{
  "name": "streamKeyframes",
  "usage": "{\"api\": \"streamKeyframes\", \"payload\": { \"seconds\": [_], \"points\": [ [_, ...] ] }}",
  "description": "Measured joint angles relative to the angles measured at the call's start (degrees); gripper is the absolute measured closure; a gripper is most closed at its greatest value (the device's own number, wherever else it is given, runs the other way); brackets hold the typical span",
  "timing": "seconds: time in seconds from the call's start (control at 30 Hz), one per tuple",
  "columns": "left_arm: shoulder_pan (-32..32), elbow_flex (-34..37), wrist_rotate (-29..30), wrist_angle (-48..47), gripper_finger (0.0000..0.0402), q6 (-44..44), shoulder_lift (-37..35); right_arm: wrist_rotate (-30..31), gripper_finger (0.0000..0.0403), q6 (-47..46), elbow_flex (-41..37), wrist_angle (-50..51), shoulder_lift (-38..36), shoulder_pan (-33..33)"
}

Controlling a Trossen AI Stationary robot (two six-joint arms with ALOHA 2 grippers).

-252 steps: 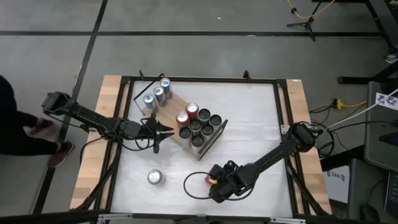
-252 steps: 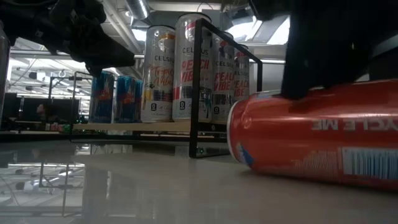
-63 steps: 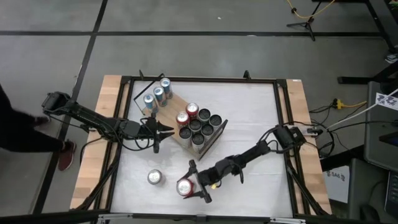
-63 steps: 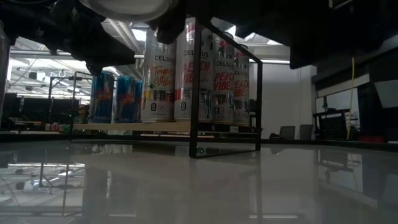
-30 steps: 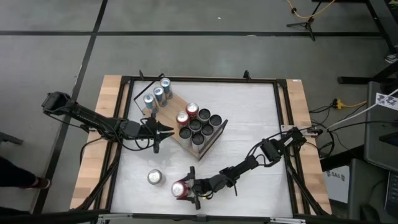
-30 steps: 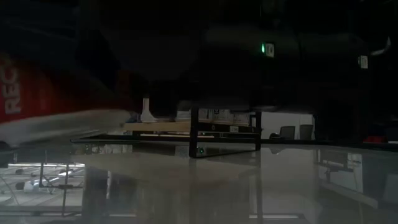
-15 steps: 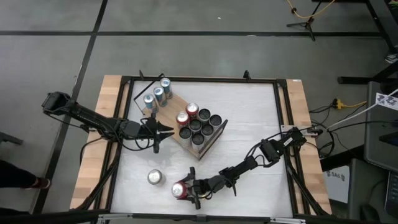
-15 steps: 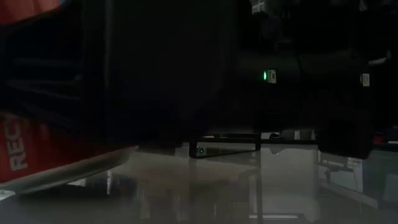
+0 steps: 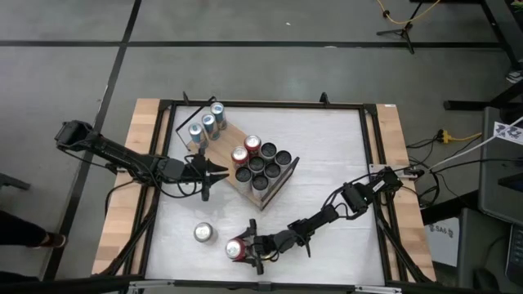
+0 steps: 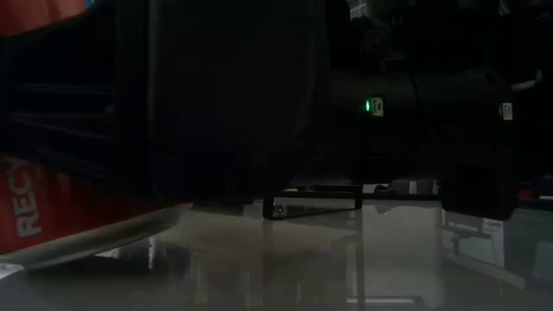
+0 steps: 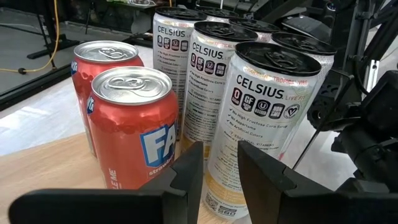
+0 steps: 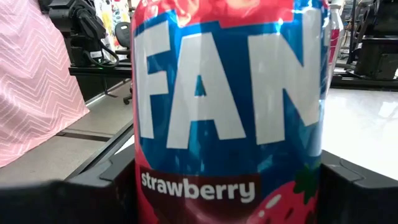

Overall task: Place canned beverage on shelf
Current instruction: Put the red soda can on the shelf aligned with the other red soda cans

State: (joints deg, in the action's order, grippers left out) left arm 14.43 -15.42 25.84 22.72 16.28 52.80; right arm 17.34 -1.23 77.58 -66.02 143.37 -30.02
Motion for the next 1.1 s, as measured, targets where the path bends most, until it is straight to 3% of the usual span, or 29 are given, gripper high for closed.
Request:
{"api": "streamKeyframes", "payload": {
  "seconds": [0.47,1.1],
  "points": [
    [0.0,0.0,0.0,0.0,0.0308,0.0,0.0,-1.4,0.0015,0.0,0.0,0.2,-0.1,0.0],
    [0.0,0.0,0.0,0.0,0.0308,0.0,0.0,-1.3,0.0011,0.1,-0.1,0.5,-3.6,0.0]
  ]
}}
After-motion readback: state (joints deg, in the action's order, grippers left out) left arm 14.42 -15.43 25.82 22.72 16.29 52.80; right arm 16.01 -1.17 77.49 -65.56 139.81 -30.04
